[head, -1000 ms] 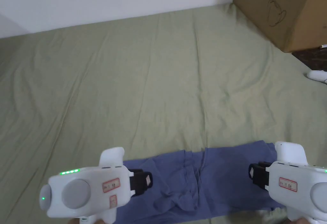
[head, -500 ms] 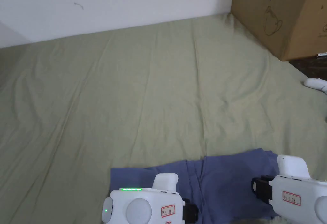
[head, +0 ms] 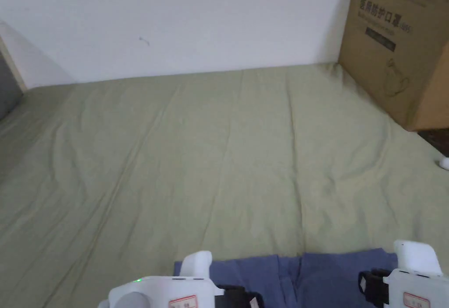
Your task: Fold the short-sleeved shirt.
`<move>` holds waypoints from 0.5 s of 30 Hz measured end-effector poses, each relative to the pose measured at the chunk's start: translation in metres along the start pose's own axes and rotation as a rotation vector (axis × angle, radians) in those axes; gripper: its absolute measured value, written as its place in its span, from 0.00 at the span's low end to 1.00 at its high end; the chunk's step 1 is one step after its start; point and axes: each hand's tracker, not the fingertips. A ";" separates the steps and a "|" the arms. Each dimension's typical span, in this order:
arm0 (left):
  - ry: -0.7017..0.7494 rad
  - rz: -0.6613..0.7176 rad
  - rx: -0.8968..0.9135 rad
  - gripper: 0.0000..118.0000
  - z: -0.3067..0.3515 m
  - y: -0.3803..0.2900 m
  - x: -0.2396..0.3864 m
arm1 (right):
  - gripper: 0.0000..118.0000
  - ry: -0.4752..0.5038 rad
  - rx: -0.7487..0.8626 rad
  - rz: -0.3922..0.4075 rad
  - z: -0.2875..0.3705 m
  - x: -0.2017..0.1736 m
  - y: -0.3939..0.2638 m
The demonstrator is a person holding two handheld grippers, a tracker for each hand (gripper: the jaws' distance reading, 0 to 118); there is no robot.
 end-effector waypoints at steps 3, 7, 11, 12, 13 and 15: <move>0.045 0.140 0.082 0.00 0.043 -0.007 -0.051 | 0.00 0.012 -0.010 0.032 -0.005 -0.012 0.002; 0.071 0.229 0.162 0.00 0.080 -0.008 -0.087 | 0.00 -0.021 -0.011 0.077 -0.011 -0.032 0.010; -0.011 0.226 0.166 0.30 0.087 0.003 -0.101 | 0.00 0.040 -0.005 0.054 -0.015 -0.048 0.019; -0.043 0.224 0.142 0.52 0.081 0.006 -0.103 | 0.00 0.048 -0.004 0.055 -0.016 -0.053 0.020; -0.061 0.246 0.115 0.74 0.076 0.006 -0.107 | 0.00 0.050 -0.005 0.061 -0.017 -0.058 0.021; -0.083 0.281 0.077 0.96 0.059 0.007 -0.117 | 0.00 0.051 -0.009 0.096 -0.018 -0.069 0.020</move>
